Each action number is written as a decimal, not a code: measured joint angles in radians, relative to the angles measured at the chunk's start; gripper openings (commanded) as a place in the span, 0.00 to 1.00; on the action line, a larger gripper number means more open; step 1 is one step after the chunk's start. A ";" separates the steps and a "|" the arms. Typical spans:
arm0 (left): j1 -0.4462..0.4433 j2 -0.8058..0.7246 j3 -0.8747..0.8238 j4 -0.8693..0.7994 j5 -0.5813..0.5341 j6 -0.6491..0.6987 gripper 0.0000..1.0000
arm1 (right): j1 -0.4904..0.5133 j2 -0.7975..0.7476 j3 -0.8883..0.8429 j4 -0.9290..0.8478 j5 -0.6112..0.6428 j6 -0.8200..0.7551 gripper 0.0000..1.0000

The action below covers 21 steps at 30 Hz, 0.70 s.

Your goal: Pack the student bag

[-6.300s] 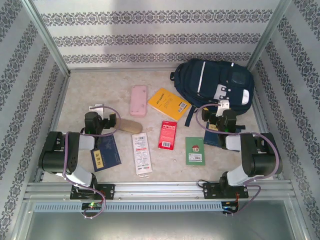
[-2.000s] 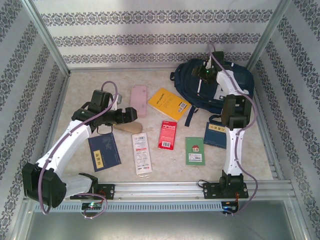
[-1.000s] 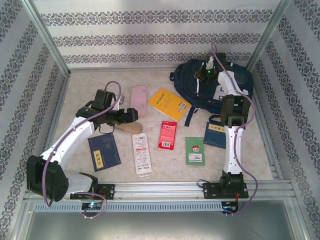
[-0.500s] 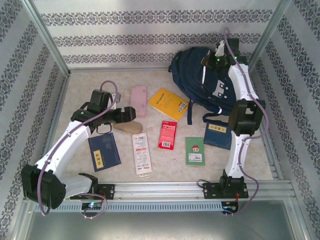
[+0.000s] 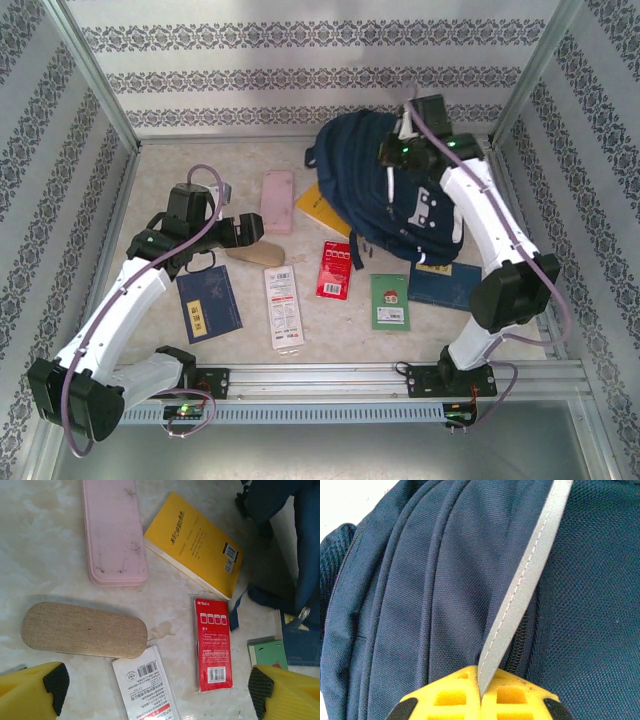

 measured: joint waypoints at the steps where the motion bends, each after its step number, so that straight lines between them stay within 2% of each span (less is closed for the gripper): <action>1: -0.004 -0.004 -0.004 0.000 -0.003 0.000 0.91 | 0.034 -0.004 -0.029 0.006 0.020 0.021 0.00; 4: -0.030 -0.012 -0.006 0.000 -0.011 0.000 0.89 | 0.111 -0.006 -0.127 0.042 0.039 0.111 0.00; 7: -0.089 -0.016 -0.006 0.000 -0.023 -0.001 0.86 | 0.147 0.003 -0.192 0.070 0.031 0.222 0.00; 15: -0.278 0.011 -0.028 0.011 -0.091 -0.020 0.71 | 0.151 0.080 -0.226 0.246 -0.037 0.508 0.00; 21: -0.379 0.180 -0.048 0.074 -0.152 -0.045 0.64 | 0.151 0.145 -0.217 0.336 -0.086 0.640 0.00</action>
